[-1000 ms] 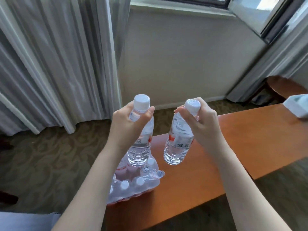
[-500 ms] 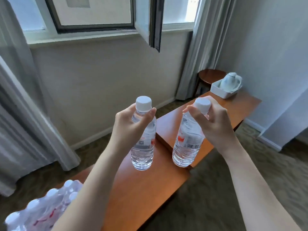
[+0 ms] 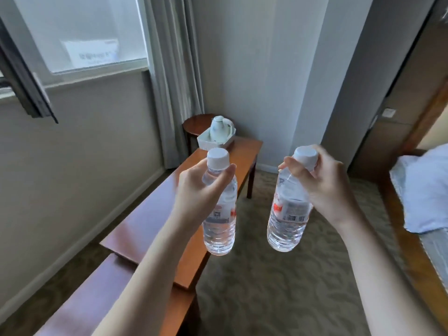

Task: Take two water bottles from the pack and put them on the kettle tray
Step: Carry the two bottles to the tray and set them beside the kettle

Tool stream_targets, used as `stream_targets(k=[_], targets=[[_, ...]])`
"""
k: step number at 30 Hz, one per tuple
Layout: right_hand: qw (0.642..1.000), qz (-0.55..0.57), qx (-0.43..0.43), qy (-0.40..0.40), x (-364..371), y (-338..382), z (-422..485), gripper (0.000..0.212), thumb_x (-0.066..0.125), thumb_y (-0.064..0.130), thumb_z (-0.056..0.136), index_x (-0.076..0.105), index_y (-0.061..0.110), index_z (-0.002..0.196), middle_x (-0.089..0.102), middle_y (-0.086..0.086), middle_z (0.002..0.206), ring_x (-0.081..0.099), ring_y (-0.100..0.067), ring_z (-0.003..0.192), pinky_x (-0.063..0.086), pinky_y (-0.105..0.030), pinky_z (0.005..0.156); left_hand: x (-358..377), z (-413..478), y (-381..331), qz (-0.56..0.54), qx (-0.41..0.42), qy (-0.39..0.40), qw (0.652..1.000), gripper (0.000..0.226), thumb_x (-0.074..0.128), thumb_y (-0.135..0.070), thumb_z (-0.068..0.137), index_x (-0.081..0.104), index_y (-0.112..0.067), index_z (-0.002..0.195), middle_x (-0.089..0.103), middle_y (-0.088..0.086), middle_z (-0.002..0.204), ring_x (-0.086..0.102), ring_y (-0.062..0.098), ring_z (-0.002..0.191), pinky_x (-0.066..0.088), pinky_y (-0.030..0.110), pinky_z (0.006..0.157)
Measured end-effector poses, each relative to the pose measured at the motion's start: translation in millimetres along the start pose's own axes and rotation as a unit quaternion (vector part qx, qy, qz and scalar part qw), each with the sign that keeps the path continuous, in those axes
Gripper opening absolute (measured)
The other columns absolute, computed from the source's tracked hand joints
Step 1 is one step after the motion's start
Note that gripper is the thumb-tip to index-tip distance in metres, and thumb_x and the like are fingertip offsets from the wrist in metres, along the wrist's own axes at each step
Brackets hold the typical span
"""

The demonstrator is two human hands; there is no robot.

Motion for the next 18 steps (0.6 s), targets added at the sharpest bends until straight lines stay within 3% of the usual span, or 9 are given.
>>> stream_targets(k=[5, 10, 13, 18], targets=[[0.999, -0.008, 0.013, -0.043, -28.7, -64.6, 54.4, 0.049, 0.059, 0.050, 0.076, 0.056, 0.002, 0.086, 0.071, -0.024, 0.082, 0.067, -0.037, 0.078, 0.051, -0.053, 0.071, 72.6, 69.2, 45.1, -0.007, -0.003, 0.042, 0.999, 0.034, 0.061, -0.051, 0.080, 0.063, -0.018, 0.077, 0.072, -0.003, 0.075, 0.070, 0.012, 0.071, 0.056, 0.028, 0.064], [0.998, -0.041, 0.022, -0.040, -31.7, -123.0, 136.6, 0.044, 0.059, 0.044, 0.078, 0.056, 0.001, 0.087, 0.069, -0.025, 0.084, 0.064, -0.041, 0.078, 0.049, -0.051, 0.071, 124.1, 159.4, 96.6, -0.018, 0.000, 0.048, 0.999, 0.037, 0.059, -0.055, 0.077, 0.063, -0.018, 0.077, 0.071, -0.006, 0.077, 0.068, 0.012, 0.072, 0.054, 0.023, 0.060], [0.997, -0.054, 0.032, -0.048, -34.1, -157.1, 183.9, 0.039, 0.060, 0.039, 0.079, 0.056, 0.001, 0.087, 0.070, -0.024, 0.085, 0.063, -0.041, 0.077, 0.048, -0.048, 0.071, 155.6, 213.6, 117.0, -0.022, 0.005, 0.061, 0.998, 0.037, 0.058, -0.057, 0.075, 0.063, -0.021, 0.076, 0.070, -0.011, 0.078, 0.068, 0.008, 0.073, 0.050, 0.012, 0.058], [0.996, -0.062, 0.047, -0.053, -38.9, -218.9, 257.0, 0.044, 0.059, 0.044, 0.078, 0.056, 0.001, 0.087, 0.070, -0.024, 0.085, 0.064, -0.040, 0.080, 0.050, -0.050, 0.074, 208.2, 292.6, 150.2, -0.037, 0.006, 0.079, 0.996, 0.033, 0.057, -0.057, 0.076, 0.063, -0.024, 0.081, 0.069, -0.018, 0.084, 0.067, 0.000, 0.081, 0.048, 0.005, 0.060]])
Point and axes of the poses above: each hand's wrist, its own z-axis towards the middle knuckle, its own x-axis out of the palm, y = z × x, the point moved 9 cm from there along z, towards the middle knuckle
